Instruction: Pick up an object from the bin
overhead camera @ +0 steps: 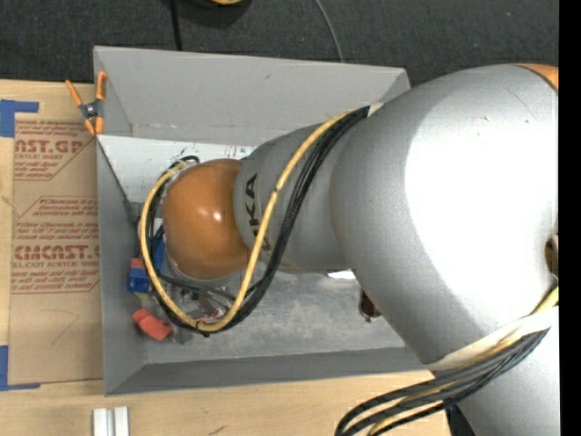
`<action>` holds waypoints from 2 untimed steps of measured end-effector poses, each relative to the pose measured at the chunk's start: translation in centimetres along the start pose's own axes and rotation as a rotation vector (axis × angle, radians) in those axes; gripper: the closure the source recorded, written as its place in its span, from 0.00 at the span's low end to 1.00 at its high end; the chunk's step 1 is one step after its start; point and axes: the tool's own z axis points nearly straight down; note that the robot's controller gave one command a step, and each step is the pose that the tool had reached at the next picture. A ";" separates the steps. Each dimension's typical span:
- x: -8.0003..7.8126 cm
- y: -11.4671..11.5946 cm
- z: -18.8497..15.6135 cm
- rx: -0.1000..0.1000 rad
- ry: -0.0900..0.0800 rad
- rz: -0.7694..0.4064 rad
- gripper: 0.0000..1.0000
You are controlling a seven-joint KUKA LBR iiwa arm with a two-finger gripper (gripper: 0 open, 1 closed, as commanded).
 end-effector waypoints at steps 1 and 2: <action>0.0 0.0 0.0 0.000 0.000 0.000 1.00; 0.0 0.0 0.0 0.000 0.000 0.000 1.00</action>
Offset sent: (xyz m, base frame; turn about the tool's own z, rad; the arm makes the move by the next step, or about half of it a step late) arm 0.0000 0.0000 0.0000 0.0000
